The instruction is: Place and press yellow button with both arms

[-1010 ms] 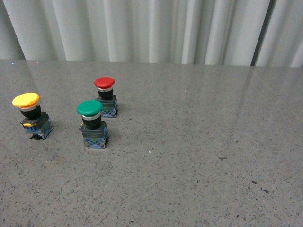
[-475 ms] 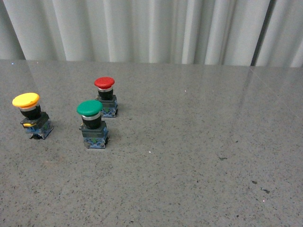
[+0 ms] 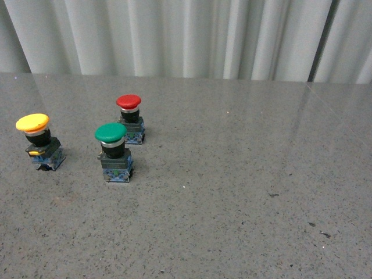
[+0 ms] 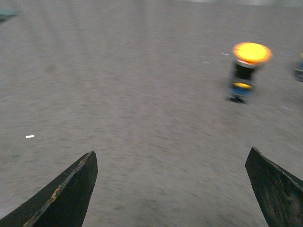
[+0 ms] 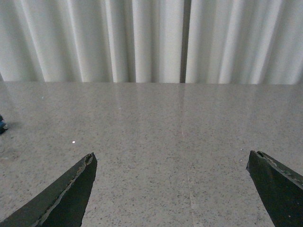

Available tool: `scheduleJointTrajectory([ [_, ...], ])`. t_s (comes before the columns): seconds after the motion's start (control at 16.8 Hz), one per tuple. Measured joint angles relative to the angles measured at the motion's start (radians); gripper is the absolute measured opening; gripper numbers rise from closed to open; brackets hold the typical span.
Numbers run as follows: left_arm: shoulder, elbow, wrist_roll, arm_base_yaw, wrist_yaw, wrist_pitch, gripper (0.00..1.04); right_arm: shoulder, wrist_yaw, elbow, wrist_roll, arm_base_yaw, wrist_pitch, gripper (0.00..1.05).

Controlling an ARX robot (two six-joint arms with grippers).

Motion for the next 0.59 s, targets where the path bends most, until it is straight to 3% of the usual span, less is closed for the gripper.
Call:
scheduleJointTrajectory([
  [0.06, 0.052, 0.021, 0.007, 0.061, -0.042, 0.077, 0.98, 0.0, 0.006, 0.0, 0.0, -0.001, -0.001, 0.98],
  [0.12, 0.122, 0.056, 0.031, 0.142, -0.008, 0.176, 0.98, 0.0, 0.005, 0.0, 0.0, 0.0, -0.003, 0.98],
  [0.3, 0.465, 0.226, 0.112, 0.289, 0.229, 0.452, 0.98, 0.0, 0.004, 0.0, 0.0, 0.0, -0.002, 0.98],
  [0.42, 0.739, 0.385, 0.114, 0.325, 0.369, 0.489, 0.98, 0.0, 0.004, 0.0, 0.0, 0.0, -0.001, 0.98],
  [0.59, 1.03, 0.605, 0.109, 0.288, 0.444, 0.435, 0.98, 0.0, 0.004, 0.0, 0.0, 0.0, -0.001, 0.98],
])
